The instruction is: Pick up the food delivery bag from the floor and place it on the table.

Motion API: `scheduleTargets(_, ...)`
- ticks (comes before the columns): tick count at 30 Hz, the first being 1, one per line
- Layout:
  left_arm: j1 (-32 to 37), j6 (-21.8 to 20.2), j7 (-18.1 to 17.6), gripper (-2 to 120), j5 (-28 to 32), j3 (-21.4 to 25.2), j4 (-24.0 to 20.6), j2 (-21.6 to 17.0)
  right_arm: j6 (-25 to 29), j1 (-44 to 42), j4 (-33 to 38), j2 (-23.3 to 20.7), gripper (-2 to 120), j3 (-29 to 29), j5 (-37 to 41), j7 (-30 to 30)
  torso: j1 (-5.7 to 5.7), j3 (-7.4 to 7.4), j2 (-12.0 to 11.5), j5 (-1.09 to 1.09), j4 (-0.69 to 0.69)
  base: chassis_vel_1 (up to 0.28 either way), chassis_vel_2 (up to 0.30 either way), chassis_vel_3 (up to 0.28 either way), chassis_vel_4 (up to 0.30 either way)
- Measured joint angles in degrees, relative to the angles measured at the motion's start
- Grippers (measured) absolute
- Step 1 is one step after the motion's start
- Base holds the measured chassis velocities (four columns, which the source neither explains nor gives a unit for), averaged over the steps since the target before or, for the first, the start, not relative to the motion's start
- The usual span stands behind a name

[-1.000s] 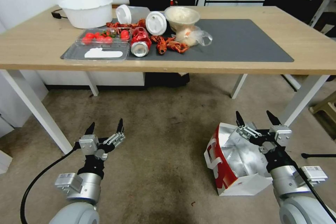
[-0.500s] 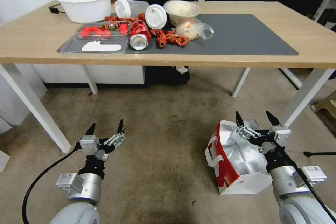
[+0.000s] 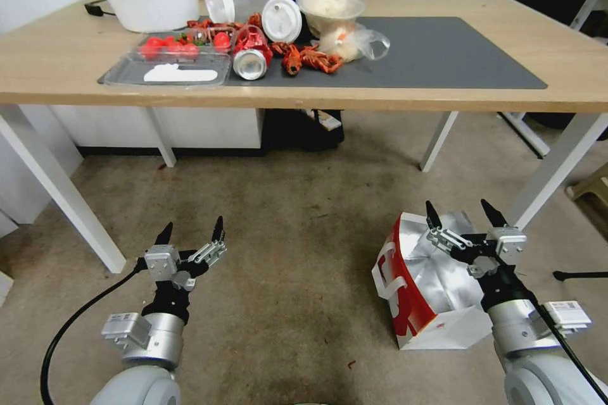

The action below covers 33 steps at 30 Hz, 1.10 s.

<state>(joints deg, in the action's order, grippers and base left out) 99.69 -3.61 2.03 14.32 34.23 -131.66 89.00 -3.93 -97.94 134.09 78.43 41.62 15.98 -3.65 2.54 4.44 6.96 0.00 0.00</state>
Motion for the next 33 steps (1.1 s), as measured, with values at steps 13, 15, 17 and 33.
scheduleTargets(13,-0.1,0.0,0.0,100,0.0,0.0,0.2,0.0,0.1,0.1,-0.1,-0.3,100,0.1,0.1,0.0,-0.34,-2.4,-2.7,0.0,0.0,0.0,0.0,0.0,0.0)
scheduleTargets(15,-0.1,0.0,0.0,100,0.0,0.0,0.3,0.0,0.1,0.1,-0.1,-0.3,100,0.1,0.1,0.0,-0.35,-2.96,-3.3,0.0,0.0,0.0,0.0,0.0,0.0)
scheduleTargets(17,-0.1,0.0,0.0,100,0.0,0.0,0.4,0.0,0.1,0.1,-0.1,-0.3,100,0.1,0.1,0.0,-0.38,-3.4,-3.8,0.0,0.0,0.0,0.0,0.0,0.0)
scheduleTargets(33,-0.5,0.0,0.0,100,0.1,0.2,1.1,-0.2,0.1,0.3,-0.4,-0.3,100,0.2,0.2,-0.1,-0.66,-4.43,-5.7,0.0,0.0,0.0,0.0,0.0,0.0)
